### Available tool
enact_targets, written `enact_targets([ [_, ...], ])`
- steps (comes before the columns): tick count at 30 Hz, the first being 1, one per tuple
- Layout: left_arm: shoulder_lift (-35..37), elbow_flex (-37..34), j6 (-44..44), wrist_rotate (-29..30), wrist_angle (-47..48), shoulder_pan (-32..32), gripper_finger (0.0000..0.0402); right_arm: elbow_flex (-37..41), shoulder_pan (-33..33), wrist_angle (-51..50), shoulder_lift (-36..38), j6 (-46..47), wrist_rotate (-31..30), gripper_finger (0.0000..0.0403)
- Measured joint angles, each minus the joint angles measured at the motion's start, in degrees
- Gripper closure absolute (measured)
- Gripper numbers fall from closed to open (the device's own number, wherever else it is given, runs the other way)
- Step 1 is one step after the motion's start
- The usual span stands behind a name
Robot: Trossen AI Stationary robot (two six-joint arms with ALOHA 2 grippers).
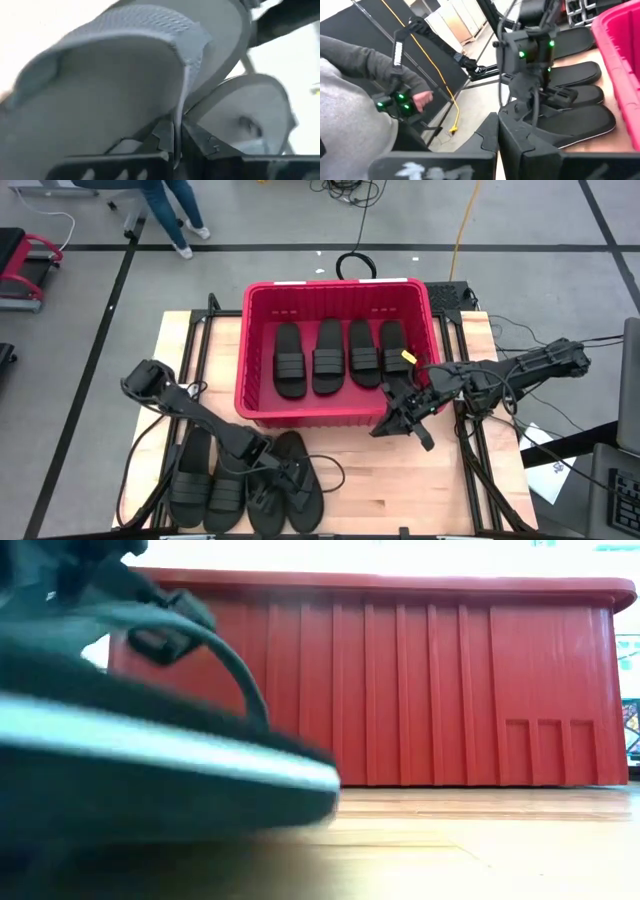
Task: Pick and place slides into bin
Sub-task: Stack the black slipper on top of the black slipper
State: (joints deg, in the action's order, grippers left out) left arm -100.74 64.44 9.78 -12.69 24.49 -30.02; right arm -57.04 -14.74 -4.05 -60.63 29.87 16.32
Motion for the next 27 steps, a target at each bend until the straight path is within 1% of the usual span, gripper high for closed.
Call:
enact_targets([
  [1,0.56,1.24,-1.39,1.62,3.16,0.03,0.0389,0.0,0.0,-0.03,-0.01,-0.64,-0.03,0.0403],
  [4,1.79,6.3,-5.99,3.17,10.8,0.61,0.0398,0.0,0.0,-0.05,-0.01,-3.11,-0.02,0.0403],
  [10,2.22,19.23,-9.71,3.38,24.38,2.39,0.0399,0.0,0.0,-0.16,-0.01,-7.76,-0.02,0.0403],
  [13,2.33,25.48,-11.01,3.29,28.54,3.32,0.04,0.0,0.0,-1.01,-0.03,-9.62,-0.02,0.0403],
  [17,2.29,33.98,-11.47,5.42,36.08,4.48,0.04,0.0,0.0,-0.97,-0.06,-12.9,-0.22,0.0397],
  [21,2.29,41.9,-12.12,5.99,43.36,4.99,0.0401,0.0,0.0,-0.98,-0.06,-16.93,-1.49,0.0362],
  [24,2.29,47.4,-11.96,7.91,47.35,5.61,0.0401,0.0,0.16,-0.97,-0.07,-18.83,-1.77,0.0321],
  [27,2.31,51.46,-11.0,10.45,48.71,6.03,0.0401,0.0,0.67,-0.95,-0.41,-18.36,-3.98,0.0279],
])
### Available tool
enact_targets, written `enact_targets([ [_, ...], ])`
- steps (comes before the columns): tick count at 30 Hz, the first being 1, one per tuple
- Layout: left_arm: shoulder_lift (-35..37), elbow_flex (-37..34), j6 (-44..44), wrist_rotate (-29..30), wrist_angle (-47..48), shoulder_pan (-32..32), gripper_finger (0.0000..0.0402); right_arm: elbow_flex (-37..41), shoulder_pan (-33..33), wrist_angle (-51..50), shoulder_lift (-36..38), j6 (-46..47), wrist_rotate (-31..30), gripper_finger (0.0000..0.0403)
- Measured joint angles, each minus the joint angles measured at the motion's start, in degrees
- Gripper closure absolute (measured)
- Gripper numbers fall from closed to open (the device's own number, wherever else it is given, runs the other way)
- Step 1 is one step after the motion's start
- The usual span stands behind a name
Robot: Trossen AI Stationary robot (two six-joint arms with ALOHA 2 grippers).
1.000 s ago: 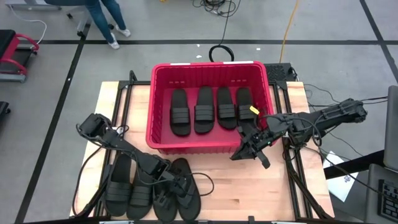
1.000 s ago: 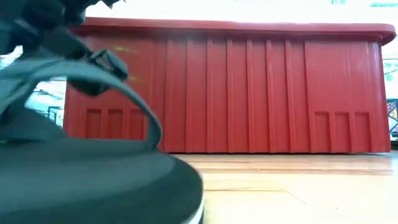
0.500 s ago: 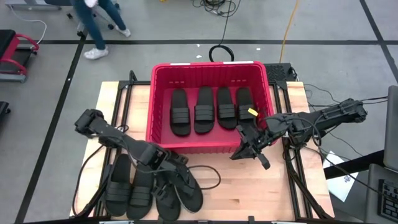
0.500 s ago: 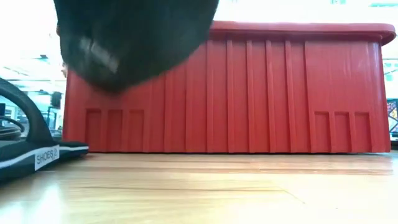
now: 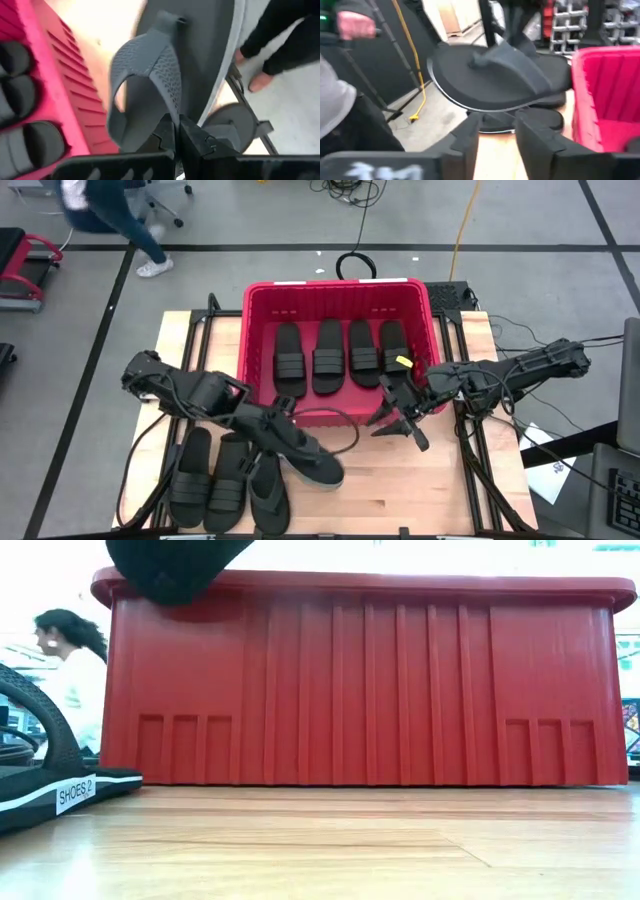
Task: Pick and place slides into bin
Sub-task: Stack the black slipper on top of the black slipper
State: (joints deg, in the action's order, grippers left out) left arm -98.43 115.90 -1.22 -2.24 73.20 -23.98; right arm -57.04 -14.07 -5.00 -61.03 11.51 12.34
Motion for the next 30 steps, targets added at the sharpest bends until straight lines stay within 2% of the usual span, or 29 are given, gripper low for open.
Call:
enact_targets([
  [4,0.0,2.68,-0.21,2.89,0.01,0.08,0.0401,0.0,1.21,0.21,-0.04,0.5,-0.39,0.0233],
  [8,0.0,3.33,-2.38,3.39,-0.03,0.13,0.0401,0.0,2.32,1.73,-0.04,-2.54,-0.45,0.0205],
  [13,-0.02,3.58,-3.4,2.36,-1.5,-0.53,0.0401,0.0,4.71,7.16,-0.3,-2.09,-1.62,0.0198],
  [20,-0.04,3.59,-2.88,-0.75,-3.43,-3.16,0.0402,-0.02,7.55,6.68,-0.77,-0.45,-1.88,0.0208],
  [24,-0.07,5.78,-5.78,-0.78,3.39,-2.93,0.0402,-0.02,8.08,7.22,-1.44,-0.52,-1.92,0.0207],
  [30,-0.07,6.29,-17.45,-2.46,15.12,0.75,0.0402,-0.57,8.4,10.91,-3.74,-3.64,-1.57,0.0201],
])
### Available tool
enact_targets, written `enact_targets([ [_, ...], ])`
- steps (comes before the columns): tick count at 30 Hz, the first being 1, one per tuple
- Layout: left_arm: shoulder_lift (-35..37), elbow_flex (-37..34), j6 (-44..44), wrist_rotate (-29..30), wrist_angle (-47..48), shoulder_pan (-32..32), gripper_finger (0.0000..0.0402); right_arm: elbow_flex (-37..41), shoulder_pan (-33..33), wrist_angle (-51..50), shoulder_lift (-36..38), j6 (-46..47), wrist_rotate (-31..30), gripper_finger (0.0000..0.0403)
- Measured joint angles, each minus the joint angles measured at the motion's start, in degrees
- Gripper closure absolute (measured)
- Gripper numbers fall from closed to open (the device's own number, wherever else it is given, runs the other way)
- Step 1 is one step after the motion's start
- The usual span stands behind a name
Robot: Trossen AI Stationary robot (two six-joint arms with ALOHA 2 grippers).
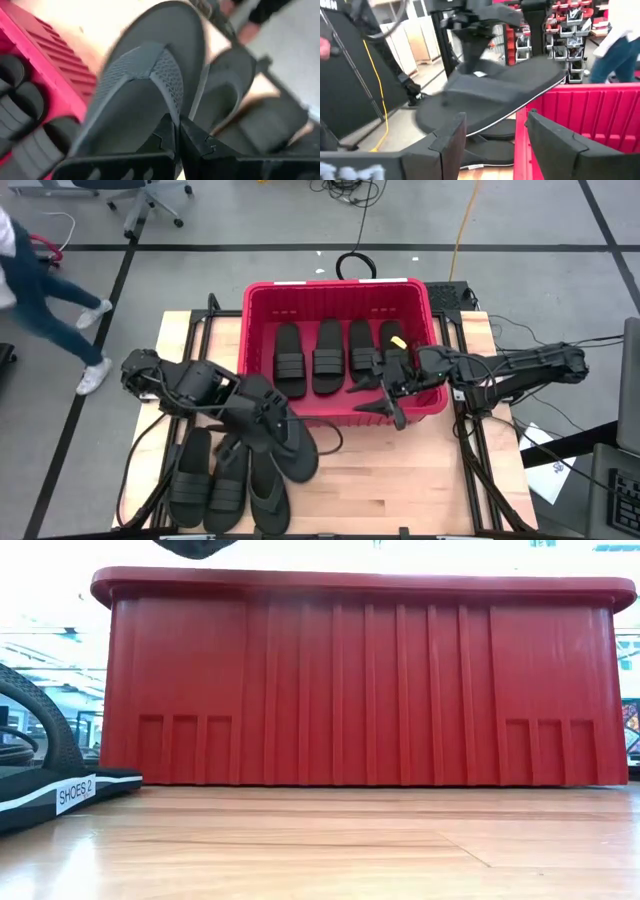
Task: Pick and place slides into bin
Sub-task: Stack the black slipper on top of the black slipper
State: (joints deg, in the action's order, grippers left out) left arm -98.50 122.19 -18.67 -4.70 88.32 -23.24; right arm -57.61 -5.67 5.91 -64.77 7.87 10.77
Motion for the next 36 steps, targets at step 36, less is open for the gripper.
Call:
enact_targets([
  [36,-0.28,-0.07,-9.1,-2.94,-8.05,11.52,0.0401,-20.52,-2.65,-12.91,-21.22,-42.21,-14.03,0.019],
])
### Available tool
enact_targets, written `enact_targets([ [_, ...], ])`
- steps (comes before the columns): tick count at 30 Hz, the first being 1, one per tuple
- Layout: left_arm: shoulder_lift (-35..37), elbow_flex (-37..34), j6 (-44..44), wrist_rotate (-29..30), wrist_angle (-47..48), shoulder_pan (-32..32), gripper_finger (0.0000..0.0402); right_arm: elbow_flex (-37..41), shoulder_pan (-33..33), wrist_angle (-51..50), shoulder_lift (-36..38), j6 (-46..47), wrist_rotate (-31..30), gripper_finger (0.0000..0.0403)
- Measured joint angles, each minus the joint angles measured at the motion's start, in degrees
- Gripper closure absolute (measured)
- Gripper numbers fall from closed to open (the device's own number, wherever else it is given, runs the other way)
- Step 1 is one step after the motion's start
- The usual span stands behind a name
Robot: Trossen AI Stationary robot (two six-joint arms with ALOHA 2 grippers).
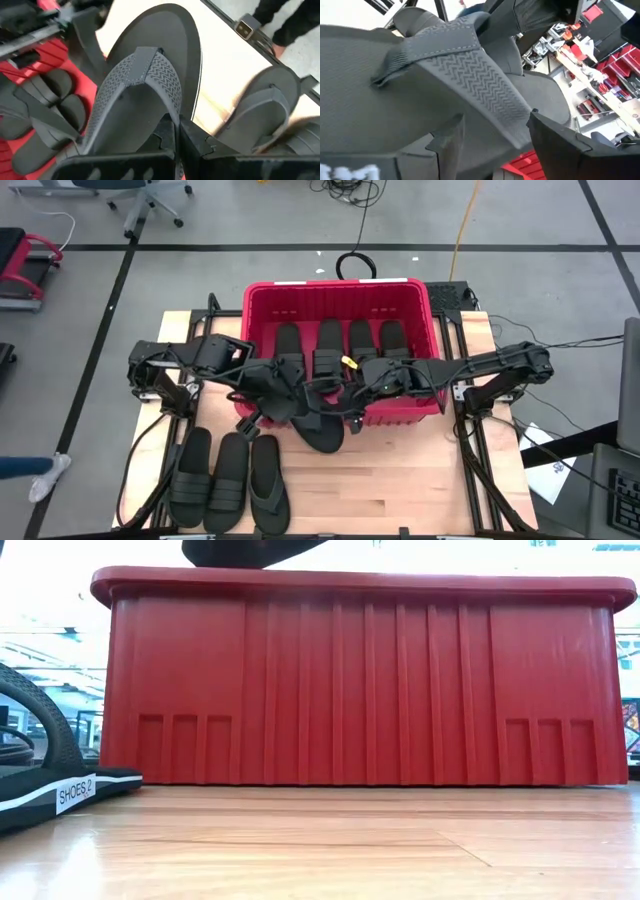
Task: Pick and place slides into bin
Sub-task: Stack the black slipper on top of the black slipper
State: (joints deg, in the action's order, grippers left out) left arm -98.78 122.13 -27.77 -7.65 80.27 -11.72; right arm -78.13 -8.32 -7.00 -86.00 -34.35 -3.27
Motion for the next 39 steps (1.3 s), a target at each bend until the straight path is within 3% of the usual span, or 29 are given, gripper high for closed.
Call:
enact_targets([
  [6,-0.28,0.0,0.0,-1.35,-1.7,1.25,0.0401,0.0,-0.5,4.1,-0.96,-2.04,-4.44,0.019],
  [13,-0.48,-0.02,0.5,-2.93,-2.61,1.25,0.0401,0.02,-1.92,4.88,-0.94,-3.95,-4.02,0.0215],
  [19,-0.48,-0.02,2.02,-3.08,-2.25,1.67,0.0401,0.04,-1.94,6.01,-0.94,-5.42,0.34,0.0279],
  [24,-0.48,-0.02,2.85,-3.1,-2.13,1.96,0.0401,0.04,-1.94,5.43,-0.94,-3.95,0.34,0.0385],
  [27,-0.48,-0.02,3.79,-2.78,-2.12,1.96,0.0401,0.04,-1.94,4.58,-0.94,-1.22,0.07,0.0394],
  [35,0.09,-0.04,13.34,8.01,-2.13,1.8,0.037,0.07,-1.92,-3.8,-0.5,2.2,-13.03,0.0401],
  [39,0.71,-0.04,20.23,10.9,-1.77,1.61,0.0337,0.09,-1.84,-10.64,0.86,1.19,-15.53,0.0401],
])
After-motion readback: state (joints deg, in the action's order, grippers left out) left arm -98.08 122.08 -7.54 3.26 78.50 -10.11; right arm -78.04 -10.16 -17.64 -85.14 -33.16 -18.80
